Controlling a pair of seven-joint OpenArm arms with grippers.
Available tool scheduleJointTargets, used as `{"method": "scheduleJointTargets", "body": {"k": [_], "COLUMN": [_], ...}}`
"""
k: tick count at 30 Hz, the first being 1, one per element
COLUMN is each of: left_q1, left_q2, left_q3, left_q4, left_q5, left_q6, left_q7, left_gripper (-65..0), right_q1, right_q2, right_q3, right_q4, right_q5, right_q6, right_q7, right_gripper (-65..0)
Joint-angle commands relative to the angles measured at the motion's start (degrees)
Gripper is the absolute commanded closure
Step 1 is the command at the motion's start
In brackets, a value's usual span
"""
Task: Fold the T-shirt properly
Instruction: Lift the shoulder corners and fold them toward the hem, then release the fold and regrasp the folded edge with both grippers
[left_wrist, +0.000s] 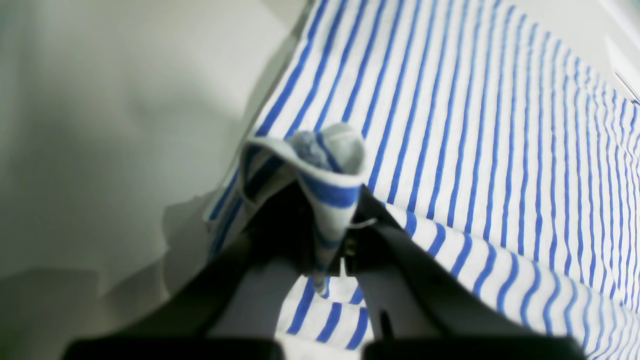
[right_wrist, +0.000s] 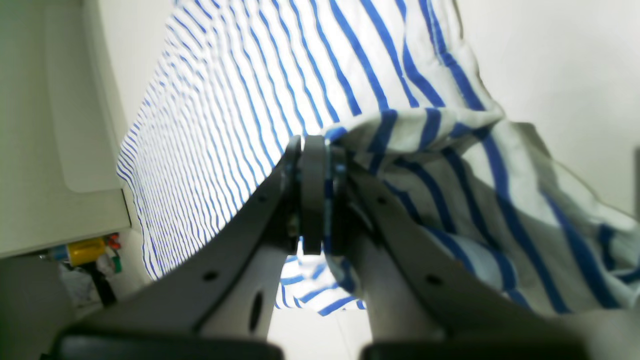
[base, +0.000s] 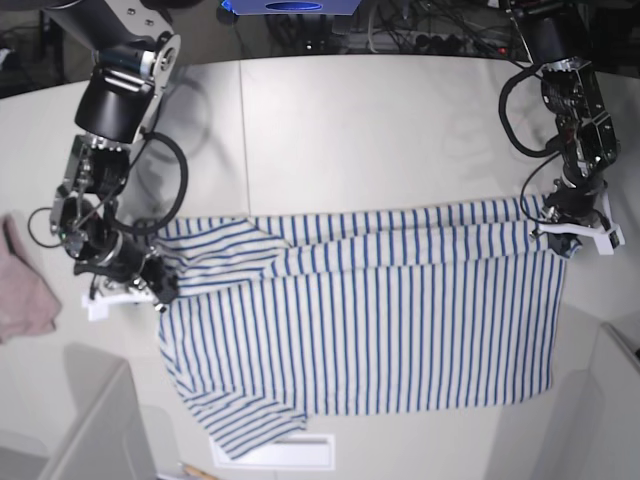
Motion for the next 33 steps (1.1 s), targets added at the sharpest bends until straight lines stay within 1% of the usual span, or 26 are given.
{"method": "scheduleJointTargets", "body": {"k": [1, 6, 9, 10, 12, 14, 15, 16, 17, 18, 19, 20, 22, 24, 26, 27, 29, 31, 33], "left_q1": [-1.48, -3.15, -4.29, -4.47, -5.35, -5.96, -5.96, -6.23, -6.76, -7.20, -7.55, -7.64, -9.22, -10.89, -11.86, -11.77, -10.54, -7.46, -4.29], "left_q2": [-1.22, -1.49, -1.40, -1.40, -1.49, -1.49, -1.49, -1.49, -1.49, -1.49, -1.49, -1.57, -1.57, -1.57, -1.57, -1.57, -1.31, -0.96, 1.33], "left_q3": [-0.12, 3.49, 4.10, 4.10, 4.10, 4.37, 4.45, 4.45, 4.45, 4.19, 4.10, 4.01, 4.01, 4.01, 3.93, 3.84, 1.46, -2.32, -5.74], "left_q4": [0.42, -0.28, -0.72, -1.16, -1.95, -2.56, -2.83, -2.92, -2.92, -3.00, -3.44, -4.06, -4.94, -6.61, -7.58, -7.14, -4.15, -0.54, 3.06], "left_q5": [-0.16, 6.26, 7.49, 7.32, 7.49, 7.49, 7.58, 7.58, 7.58, 7.58, 7.58, 7.58, 7.58, 7.58, 7.49, 7.32, 7.05, 6.97, 6.09], "left_q6": [-0.36, -0.71, -0.71, -0.71, -0.71, -0.71, -0.71, -0.53, -0.53, -0.53, -0.53, -0.53, -0.53, -0.53, -0.53, -0.53, -0.44, -0.71, -0.80], "left_q7": [-1.46, -1.46, -1.46, -1.46, -1.46, -1.46, -1.46, -1.46, -1.46, -1.46, -1.46, -1.46, -1.55, -1.55, -1.55, -1.55, -1.46, -1.46, -1.46], "left_gripper": [0.0, 0.0, 0.0, 0.0, 0.0, 0.0, 0.0, 0.0, -4.3, -9.9, -16.5, -21.2, -29.5, -36.9, -41.1, -42.0, -42.0, -42.0, -42.0], "right_q1": [1.72, 1.81, 1.81, 1.81, 1.81, 1.72, 1.63, 1.55, 1.55, 1.37, 0.67, 0.14, -1.18, -3.73, -6.28, -7.51, -10.59, -13.13, -16.48], "right_q2": [0.90, 0.81, 0.72, 0.81, 0.90, 0.99, 0.99, 0.99, 1.07, 1.07, 1.25, 1.34, 1.34, 1.07, 0.81, 0.81, 0.63, -0.68, -1.65], "right_q3": [0.16, 0.16, 0.16, 0.16, 0.16, 0.16, 0.16, 0.16, 0.16, 0.16, 0.25, 0.25, 0.25, 0.16, 0.16, 0.25, 0.60, 0.77, 0.77], "right_q4": [0.11, -2.09, -2.09, -2.09, -2.09, -2.09, -2.09, -2.09, -2.09, -1.92, -1.57, -1.21, 0.90, 4.41, 8.72, 10.48, 14.96, 18.65, 22.61], "right_q5": [0.54, 0.46, 0.46, 0.46, 0.46, 0.46, 0.46, 0.46, 0.46, 0.46, 0.46, 0.46, 0.46, 0.46, 0.46, 0.54, 0.54, 0.54, 0.54], "right_q6": [0.59, 0.59, 0.59, 0.59, 0.59, 0.59, 0.50, 0.50, 0.33, -0.64, -2.31, -3.72, -5.47, -6.00, -6.09, -6.09, -6.62, -7.50, -9.61], "right_q7": [1.51, 2.83, 4.41, 4.76, 5.29, 6.08, 6.52, 6.87, 6.96, 7.23, 7.31, 7.75, 9.95, 11.97, 12.68, 12.76, 12.94, 13.03, 14.70], "right_gripper": [0.0, 0.0, 0.0, -2.0, -14.1, -23.3, -25.8, -26.4, -26.3, -26.3, -26.3, -26.3, -26.4, -26.4, -26.4, -26.4, -26.3, -26.3, -26.3]}}
